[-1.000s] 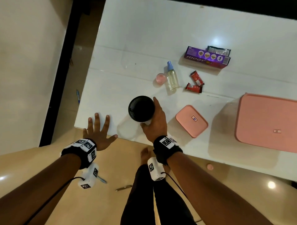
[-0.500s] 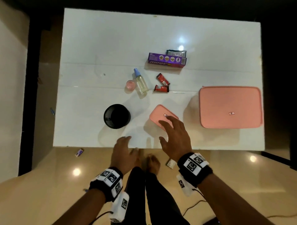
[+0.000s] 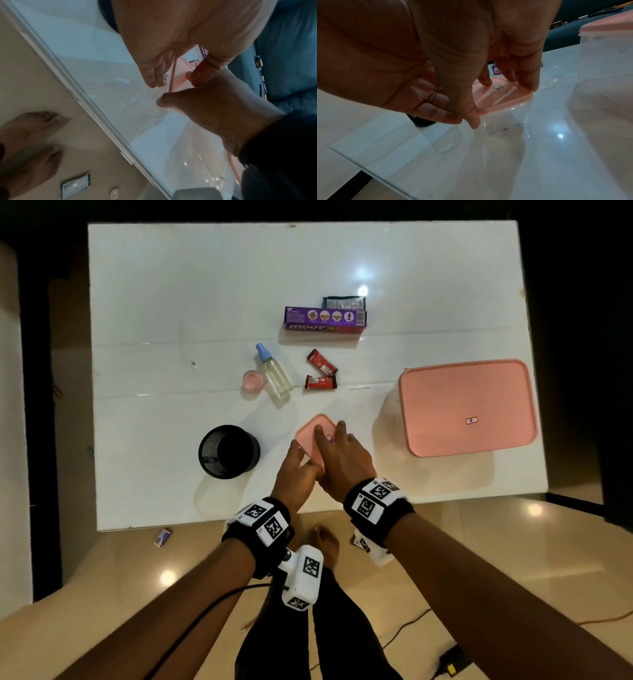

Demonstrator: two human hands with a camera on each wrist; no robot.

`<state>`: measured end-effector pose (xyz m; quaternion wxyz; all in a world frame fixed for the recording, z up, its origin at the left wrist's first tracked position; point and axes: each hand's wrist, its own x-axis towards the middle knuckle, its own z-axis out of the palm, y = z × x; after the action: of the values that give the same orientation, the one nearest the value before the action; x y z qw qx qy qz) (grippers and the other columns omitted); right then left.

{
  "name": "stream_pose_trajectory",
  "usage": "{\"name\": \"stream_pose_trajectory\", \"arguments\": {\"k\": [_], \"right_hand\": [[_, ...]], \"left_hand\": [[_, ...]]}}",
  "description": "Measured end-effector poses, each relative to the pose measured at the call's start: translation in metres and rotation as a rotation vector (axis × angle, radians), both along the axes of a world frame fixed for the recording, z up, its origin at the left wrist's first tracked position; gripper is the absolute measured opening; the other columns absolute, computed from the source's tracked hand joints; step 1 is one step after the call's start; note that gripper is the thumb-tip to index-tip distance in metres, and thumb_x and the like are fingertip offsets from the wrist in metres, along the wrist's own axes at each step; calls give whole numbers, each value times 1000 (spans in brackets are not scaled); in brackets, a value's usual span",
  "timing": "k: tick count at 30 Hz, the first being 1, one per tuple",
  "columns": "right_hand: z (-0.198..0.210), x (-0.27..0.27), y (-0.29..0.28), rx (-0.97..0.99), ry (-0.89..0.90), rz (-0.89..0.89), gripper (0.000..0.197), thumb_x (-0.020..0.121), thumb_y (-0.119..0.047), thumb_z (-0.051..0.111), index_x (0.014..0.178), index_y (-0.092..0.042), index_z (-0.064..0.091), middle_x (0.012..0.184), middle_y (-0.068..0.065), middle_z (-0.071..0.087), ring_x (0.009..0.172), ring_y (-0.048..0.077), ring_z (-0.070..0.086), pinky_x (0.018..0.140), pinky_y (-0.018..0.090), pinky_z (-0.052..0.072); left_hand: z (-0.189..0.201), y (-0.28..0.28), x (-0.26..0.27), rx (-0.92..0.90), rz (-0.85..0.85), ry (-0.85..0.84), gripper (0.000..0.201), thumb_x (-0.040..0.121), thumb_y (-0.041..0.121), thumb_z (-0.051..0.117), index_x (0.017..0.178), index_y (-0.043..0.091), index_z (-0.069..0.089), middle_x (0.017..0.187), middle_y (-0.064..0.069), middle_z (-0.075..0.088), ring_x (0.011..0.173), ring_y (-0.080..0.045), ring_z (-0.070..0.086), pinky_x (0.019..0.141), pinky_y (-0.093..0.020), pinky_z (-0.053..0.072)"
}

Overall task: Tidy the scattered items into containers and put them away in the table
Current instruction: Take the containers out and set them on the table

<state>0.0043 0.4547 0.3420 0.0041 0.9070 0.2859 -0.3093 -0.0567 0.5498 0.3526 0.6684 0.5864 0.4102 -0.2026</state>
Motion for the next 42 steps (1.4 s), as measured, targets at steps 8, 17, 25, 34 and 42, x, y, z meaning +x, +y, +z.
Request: {"name": "stream_pose_trajectory", "arguments": {"k": [8,17,25,34,42], "right_hand": [[15,16,14,-54,101,41,90,72,-47,76,145,-16,33,121,18,55,99,34,60,77,35,46],[21,10,-20,456,505,-588,65,79,-36,55,143,-34,45,125,1,64,106,20,61,88,33,49],[-11,-20,-32,500,307,-959,36,96,-23,45,129,-16,57,119,8,66,107,29,61,91,42,51],[27,-18,-71,593,82,-849,27,91,-27,64,117,-27,64,120,-5,60,106,14,59,89,36,52],[70,65,-137,481,-155,-508,56,75,-17,74,129,-25,59,126,3,59,108,28,56,93,44,49]], "left_hand": [[-7,12,5,-69,-10,25,79,46,16,54,122,33,52,112,-9,65,108,-36,59,88,-52,50],[-6,23,5,79,-80,103,100,55,21,59,149,20,26,132,-6,57,113,-24,54,86,-32,48],[-6,25,-4,198,-143,132,84,87,16,54,154,26,5,160,-2,20,144,-19,26,116,-40,28],[10,23,-26,372,-267,14,74,90,19,59,152,18,18,158,-4,21,144,-19,23,117,-35,22],[34,-12,-5,517,-542,-306,60,89,20,62,144,16,37,149,-2,39,137,-16,35,111,-26,28]]}}
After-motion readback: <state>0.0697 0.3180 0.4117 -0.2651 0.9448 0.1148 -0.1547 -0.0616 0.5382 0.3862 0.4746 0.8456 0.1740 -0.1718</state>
